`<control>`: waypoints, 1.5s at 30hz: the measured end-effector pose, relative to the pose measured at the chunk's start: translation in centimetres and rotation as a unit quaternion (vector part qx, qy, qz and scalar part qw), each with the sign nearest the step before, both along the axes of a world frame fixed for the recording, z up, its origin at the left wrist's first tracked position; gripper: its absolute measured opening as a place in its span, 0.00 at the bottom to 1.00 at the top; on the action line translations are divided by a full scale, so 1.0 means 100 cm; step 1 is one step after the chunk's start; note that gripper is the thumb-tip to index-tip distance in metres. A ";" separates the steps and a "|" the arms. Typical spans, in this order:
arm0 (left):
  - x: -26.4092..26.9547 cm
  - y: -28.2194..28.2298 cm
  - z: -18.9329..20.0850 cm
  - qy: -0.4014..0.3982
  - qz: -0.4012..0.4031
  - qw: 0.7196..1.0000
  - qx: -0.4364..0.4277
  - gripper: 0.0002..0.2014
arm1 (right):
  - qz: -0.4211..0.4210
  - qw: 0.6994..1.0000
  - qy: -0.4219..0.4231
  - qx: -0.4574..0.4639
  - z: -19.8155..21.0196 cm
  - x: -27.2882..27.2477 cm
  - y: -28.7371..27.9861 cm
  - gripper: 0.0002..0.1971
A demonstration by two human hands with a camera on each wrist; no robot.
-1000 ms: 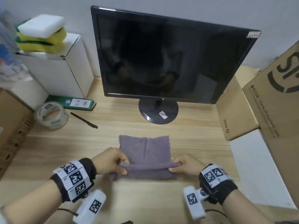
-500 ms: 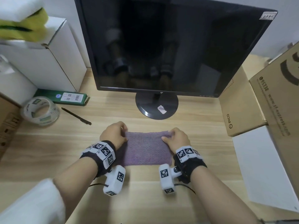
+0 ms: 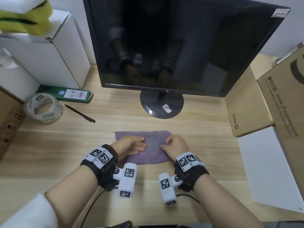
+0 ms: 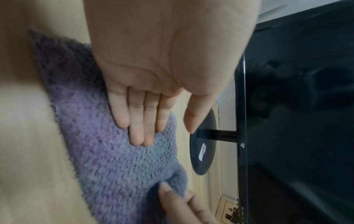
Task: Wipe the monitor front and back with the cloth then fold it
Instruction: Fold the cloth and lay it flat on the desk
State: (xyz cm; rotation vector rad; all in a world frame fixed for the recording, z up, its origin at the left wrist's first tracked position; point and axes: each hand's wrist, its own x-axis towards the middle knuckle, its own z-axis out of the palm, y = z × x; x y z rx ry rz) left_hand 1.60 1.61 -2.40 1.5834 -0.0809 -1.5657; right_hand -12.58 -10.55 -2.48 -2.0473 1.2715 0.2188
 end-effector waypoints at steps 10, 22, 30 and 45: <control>0.011 0.030 -0.001 0.212 0.168 0.958 -0.100 0.21 | 0.054 0.921 -0.223 0.315 0.030 0.041 0.035 0.10; 0.015 0.032 0.006 0.104 0.123 0.983 -0.085 0.14 | -0.055 0.989 -0.068 0.120 -0.014 0.043 0.035 0.12; 0.028 0.037 0.016 -0.072 -0.010 0.995 -0.062 0.05 | 0.006 0.995 -0.050 0.088 -0.014 0.051 0.035 0.15; 0.090 0.173 0.053 -0.282 -0.037 0.952 -0.117 0.11 | 0.272 0.890 -0.195 0.309 0.047 0.141 0.119 0.13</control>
